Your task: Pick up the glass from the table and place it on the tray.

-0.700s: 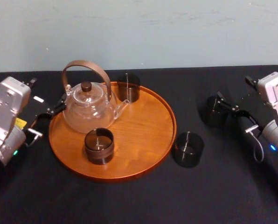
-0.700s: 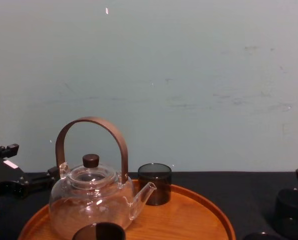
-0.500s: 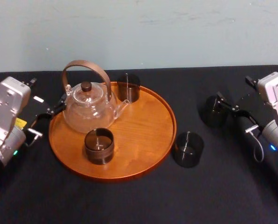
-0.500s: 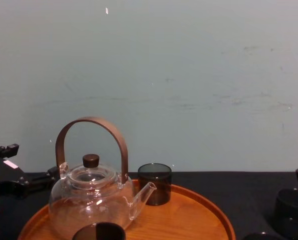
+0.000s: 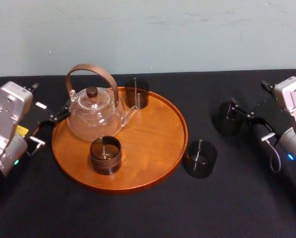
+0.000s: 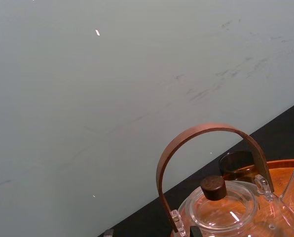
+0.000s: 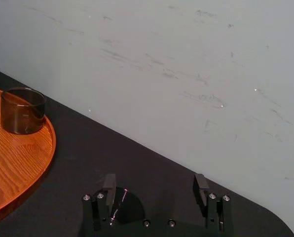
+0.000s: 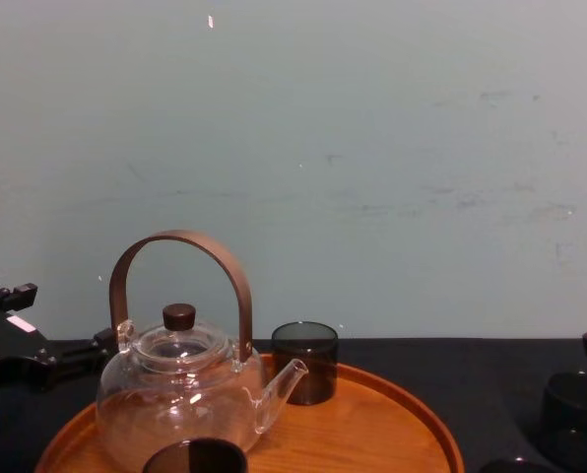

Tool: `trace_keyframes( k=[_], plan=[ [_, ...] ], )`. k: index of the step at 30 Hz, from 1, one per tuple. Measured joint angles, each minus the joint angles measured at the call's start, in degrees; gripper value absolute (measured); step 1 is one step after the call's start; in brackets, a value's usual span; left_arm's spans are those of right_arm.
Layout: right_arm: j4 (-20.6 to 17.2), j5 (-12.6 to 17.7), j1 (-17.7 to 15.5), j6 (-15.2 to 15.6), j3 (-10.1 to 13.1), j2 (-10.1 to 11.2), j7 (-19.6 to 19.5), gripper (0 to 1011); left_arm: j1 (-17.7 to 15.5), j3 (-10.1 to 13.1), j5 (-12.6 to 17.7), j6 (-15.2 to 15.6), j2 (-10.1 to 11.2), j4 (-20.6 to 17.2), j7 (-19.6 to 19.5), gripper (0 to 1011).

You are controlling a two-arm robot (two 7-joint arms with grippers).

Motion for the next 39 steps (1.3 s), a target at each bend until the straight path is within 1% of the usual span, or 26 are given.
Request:
trace_keyframes(
  k=[39],
  plan=[
    [0.0, 0.0, 0.0, 0.0, 0.0, 0.0, 0.0, 1002, 0.0, 0.0, 0.0, 0.0, 0.0, 0.0, 0.0, 1001]
  ],
)
